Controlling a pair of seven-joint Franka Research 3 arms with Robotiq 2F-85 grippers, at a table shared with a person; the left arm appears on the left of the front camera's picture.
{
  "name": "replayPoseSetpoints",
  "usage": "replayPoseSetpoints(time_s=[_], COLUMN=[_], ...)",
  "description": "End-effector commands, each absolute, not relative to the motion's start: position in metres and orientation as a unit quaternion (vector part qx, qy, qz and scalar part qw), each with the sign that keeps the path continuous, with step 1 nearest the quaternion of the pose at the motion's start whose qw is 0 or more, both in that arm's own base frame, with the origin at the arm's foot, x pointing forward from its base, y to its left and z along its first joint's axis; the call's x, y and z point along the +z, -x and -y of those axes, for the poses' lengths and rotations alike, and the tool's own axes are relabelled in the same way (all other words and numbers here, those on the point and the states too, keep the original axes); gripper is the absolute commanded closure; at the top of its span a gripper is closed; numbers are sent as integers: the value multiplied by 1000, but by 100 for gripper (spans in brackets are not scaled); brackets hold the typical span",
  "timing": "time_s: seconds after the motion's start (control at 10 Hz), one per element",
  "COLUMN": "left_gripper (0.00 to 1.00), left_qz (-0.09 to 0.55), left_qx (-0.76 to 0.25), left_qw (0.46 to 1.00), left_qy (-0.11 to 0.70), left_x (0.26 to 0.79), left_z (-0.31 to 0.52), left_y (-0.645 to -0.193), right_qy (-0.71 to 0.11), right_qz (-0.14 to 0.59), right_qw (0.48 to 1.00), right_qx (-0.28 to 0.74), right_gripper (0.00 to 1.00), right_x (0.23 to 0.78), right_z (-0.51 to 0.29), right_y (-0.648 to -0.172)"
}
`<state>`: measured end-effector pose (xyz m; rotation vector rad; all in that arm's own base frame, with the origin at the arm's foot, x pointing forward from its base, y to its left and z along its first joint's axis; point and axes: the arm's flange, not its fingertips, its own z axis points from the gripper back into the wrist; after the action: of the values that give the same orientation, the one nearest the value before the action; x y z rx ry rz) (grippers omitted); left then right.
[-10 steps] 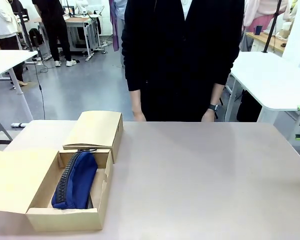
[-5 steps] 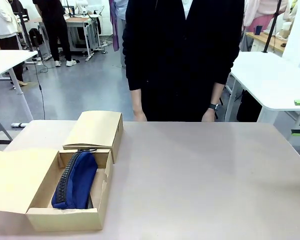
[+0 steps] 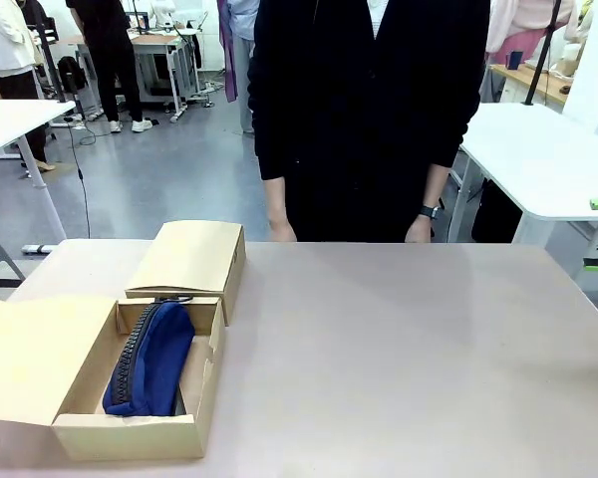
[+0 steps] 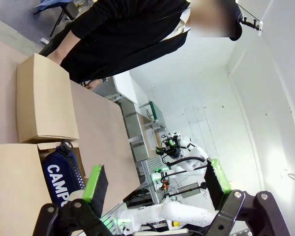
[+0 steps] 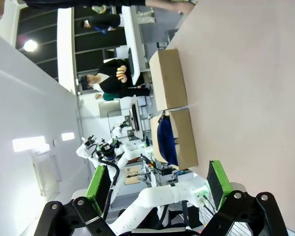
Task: Place items inside the box.
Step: Close the lid of the Mailer Box closest to the robot.
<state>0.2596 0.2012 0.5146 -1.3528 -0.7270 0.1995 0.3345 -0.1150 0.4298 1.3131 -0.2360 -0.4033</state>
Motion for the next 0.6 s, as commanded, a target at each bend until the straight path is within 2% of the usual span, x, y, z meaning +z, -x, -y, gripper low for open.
replayPoseSetpoints(time_s=[0.0, 0.1, 0.2, 0.3, 0.4, 0.5], left_gripper=[0, 0, 0, 0, 0, 0], left_qz=[338, 328, 383, 392, 426, 451], left_qx=[82, 90, -8, -147, -257, -333], left_qw=[708, 715, 693, 653, 617, 614], left_qy=[615, 611, 610, 631, 610, 556], left_x=[515, 515, 521, 521, 516, 506], left_z=[-200, -201, -196, -183, -172, -166], left_y=[-259, -260, -269, -267, -262, -258], right_qy=[-610, -610, -610, -610, -610, -610], right_qz=[111, 111, 111, 111, 111, 111], right_qw=[762, 762, 762, 762, 762, 762], right_qx=[-187, -187, -187, -187, -187, -187], right_gripper=[0, 0, 0, 0, 0, 0], right_x=[433, 433, 433, 433, 433, 433], right_z=[114, 114, 114, 114, 114, 114], right_y=[-335, -335, -335, -335, -335, -335])
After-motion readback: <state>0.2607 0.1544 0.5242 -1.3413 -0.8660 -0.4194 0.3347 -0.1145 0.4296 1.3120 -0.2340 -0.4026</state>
